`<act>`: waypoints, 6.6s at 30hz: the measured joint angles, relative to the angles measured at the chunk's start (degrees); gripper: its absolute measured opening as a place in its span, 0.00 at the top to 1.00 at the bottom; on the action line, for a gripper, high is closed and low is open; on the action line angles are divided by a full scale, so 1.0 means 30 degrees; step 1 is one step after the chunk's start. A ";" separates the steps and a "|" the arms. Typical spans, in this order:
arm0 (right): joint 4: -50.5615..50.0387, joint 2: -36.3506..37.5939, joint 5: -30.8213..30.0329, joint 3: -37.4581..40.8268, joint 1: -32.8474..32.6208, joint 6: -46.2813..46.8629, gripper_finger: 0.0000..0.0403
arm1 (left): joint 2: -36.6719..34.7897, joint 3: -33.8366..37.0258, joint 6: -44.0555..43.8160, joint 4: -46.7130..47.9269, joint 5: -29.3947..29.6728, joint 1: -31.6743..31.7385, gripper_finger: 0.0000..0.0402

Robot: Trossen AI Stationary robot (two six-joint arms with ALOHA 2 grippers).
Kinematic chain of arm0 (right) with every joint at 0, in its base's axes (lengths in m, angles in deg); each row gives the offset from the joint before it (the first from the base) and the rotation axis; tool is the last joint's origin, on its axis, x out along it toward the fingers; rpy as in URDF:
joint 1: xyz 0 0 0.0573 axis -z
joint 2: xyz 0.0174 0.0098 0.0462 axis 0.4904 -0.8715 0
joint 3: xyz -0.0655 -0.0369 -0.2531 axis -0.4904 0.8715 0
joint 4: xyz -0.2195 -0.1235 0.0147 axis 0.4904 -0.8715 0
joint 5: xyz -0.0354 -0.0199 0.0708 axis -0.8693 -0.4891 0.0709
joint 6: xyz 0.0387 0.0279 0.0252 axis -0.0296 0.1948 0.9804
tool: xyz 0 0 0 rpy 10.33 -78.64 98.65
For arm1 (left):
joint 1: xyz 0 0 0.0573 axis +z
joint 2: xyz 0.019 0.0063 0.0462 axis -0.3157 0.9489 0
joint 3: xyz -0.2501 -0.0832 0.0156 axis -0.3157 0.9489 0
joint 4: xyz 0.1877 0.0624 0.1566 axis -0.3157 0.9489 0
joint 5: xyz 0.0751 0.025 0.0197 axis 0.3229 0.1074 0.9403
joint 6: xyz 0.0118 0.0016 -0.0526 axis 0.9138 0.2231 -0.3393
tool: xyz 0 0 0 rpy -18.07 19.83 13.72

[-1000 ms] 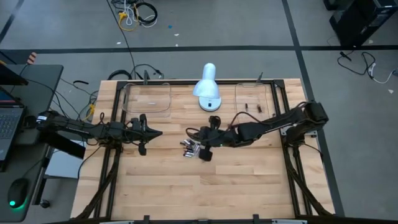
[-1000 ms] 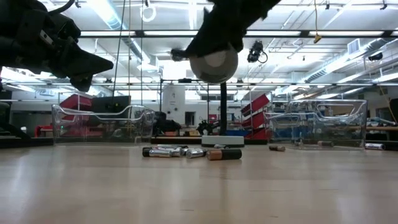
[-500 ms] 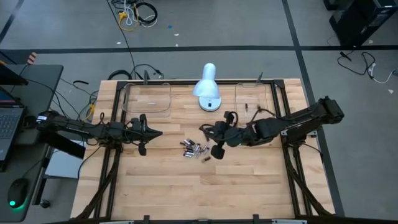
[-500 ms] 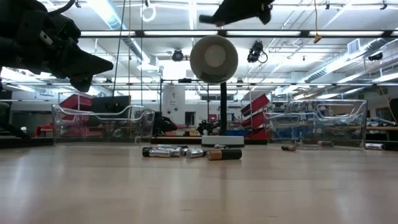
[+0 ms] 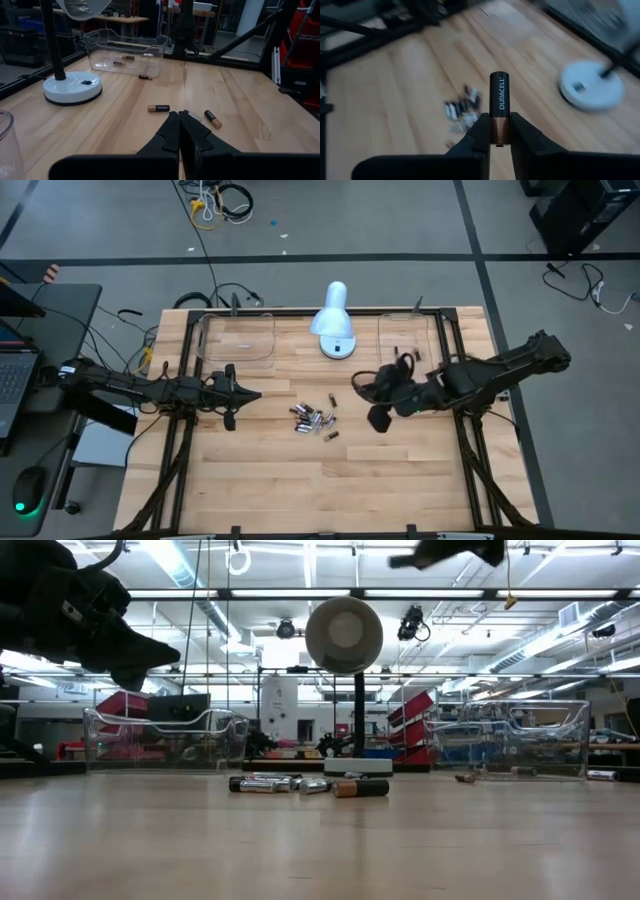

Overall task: Sort batteries
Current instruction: Put the black battery in the transparent bin

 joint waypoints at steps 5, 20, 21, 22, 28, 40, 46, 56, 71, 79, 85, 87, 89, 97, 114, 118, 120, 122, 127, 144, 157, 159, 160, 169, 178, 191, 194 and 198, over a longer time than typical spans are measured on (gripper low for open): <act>-0.4587 0.0880 -0.0731 0.0000 0.0095 0.3262 0.90 | 0.0000 0.0000 0.0000 -0.0007 0.0000 -0.0002 0.99; -1.2412 0.0901 -0.2059 0.0000 0.5589 1.0454 0.90 | 0.0000 0.0000 -0.0102 -0.0204 0.0000 0.0002 0.99; -1.2402 0.0901 -0.2058 0.0000 0.6155 0.9951 0.90 | 0.0000 0.0000 -0.0110 -0.0288 0.0000 -0.0003 1.00; -1.2390 0.0901 -0.2065 0.0000 0.6734 0.9421 0.90 | 0.0000 0.0000 -0.0117 -0.0416 0.0000 -0.0003 1.00; -1.0846 0.1043 -0.1839 0.1184 0.9576 0.6252 0.90 | 0.0000 0.0000 -0.0586 -0.0747 0.0000 0.0004 0.99; -0.1268 0.1032 0.1943 0.6424 1.4412 0.0856 0.90 | -0.0007 0.0000 -0.0650 -0.1040 0.0000 -0.0003 0.99; 0.3433 0.1032 0.4361 0.9198 1.6508 -0.0114 0.90 | -0.0007 0.0000 -0.1009 -0.1027 0.0000 -0.0003 1.00; 0.6109 0.1032 0.4815 1.0885 1.7529 -0.0318 0.89 | -0.0007 0.0000 -0.1013 -0.0998 0.0000 0.0001 1.00; 0.6159 0.1032 0.4743 1.0885 1.7528 -0.0446 0.82 | -0.0004 0.0000 -0.1013 -0.0976 0.0000 -0.0003 1.00; 0.6282 0.1214 0.4750 1.0885 1.7289 -0.0798 0.82 | -0.0007 0.0000 -0.1045 -0.0976 0.0000 -0.0003 0.99; 0.7984 0.2711 0.4765 1.0885 1.5422 -0.1746 0.84 | 0.0000 0.0000 -0.1144 -0.0976 0.0000 -0.0002 1.00; 0.8485 0.3323 0.4765 1.0880 1.4360 -0.2238 0.84 | -0.0007 0.0000 -0.1144 -0.0976 0.0000 0.0000 0.99; 0.8699 0.3854 0.4837 1.0877 1.3147 -0.2627 0.85 | 0.0000 0.0000 -0.1144 -0.0976 0.0000 -0.0003 1.00; 1.0052 0.3969 0.5049 1.0877 0.7197 -0.4685 0.89 | -0.0005 0.0000 -0.1151 -0.0979 0.0000 -0.0001 1.00; 1.0503 -0.1841 0.3755 0.9777 0.2470 -0.4029 1.00 | -0.0007 0.0000 -0.1049 -0.1137 0.0348 0.0002 1.00; 1.0342 -0.3667 0.3627 0.7871 0.2540 -0.5256 1.00 | -0.0006 0.0000 -0.1043 -0.1220 0.0480 -0.0003 0.99; 1.0082 -0.4503 0.3513 0.6905 0.2707 -0.5773 1.00 | 0.0000 0.0000 -0.1054 -0.1377 0.0488 -0.0003 1.00; 1.0068 -0.5221 0.3468 0.6121 0.2939 -0.6340 1.00 | 0.0000 0.0000 -0.1086 -0.1593 0.0491 0.0000 1.00; 1.0051 -0.6658 0.3439 0.4877 0.3362 -0.7412 1.00 | -0.0006 0.0000 -0.1106 -0.1698 0.0488 -0.0003 1.00; 1.1493 -0.8739 0.1130 0.4663 0.3541 -0.7739 0.87 | 0.0001 0.0000 -0.1063 -0.1513 0.0505 -0.0003 0.99; 1.4161 -1.1315 0.0005 0.4670 0.3534 -0.7366 0.69 | 0.0124 0.0000 -0.0507 -0.1262 0.1129 0.0018 1.00; 1.4119 -1.1568 -0.0036 0.4670 0.3534 -0.6984 0.67 | 0.0124 0.0000 -0.0503 -0.1248 0.1241 0.0033 0.99; 1.4035 -1.1608 -0.0044 0.4670 0.3541 -0.6781 0.66 | 0.0124 0.0000 -0.0503 -0.1182 0.1260 0.0033 1.00; 1.3413 -1.1567 -0.0056 0.4670 0.3577 -0.5141 0.64 | 0.0160 0.0000 -0.0495 -0.1100 0.1695 0.0033 1.00; 1.3241 -1.2227 0.0079 0.4677 0.3555 -0.4224 0.64 | 0.0204 0.0000 -0.0500 -0.1068 0.1687 0.0033 0.99; 1.3466 -1.2461 0.0087 0.4663 0.3570 -0.4101 0.65 | 0.0291 0.0000 -0.0501 -0.1049 0.1676 0.0033 0.99; 1.3488 -1.2469 0.0125 0.4663 0.3570 -0.4081 0.68 | 0.0291 0.0000 -0.0503 -0.1042 0.1668 0.0033 1.00; 1.3523 -1.2483 0.0239 0.4663 0.3570 -0.4074 0.75 | 0.0291 0.0000 -0.0503 -0.1041 0.1668 0.0033 0.99</act>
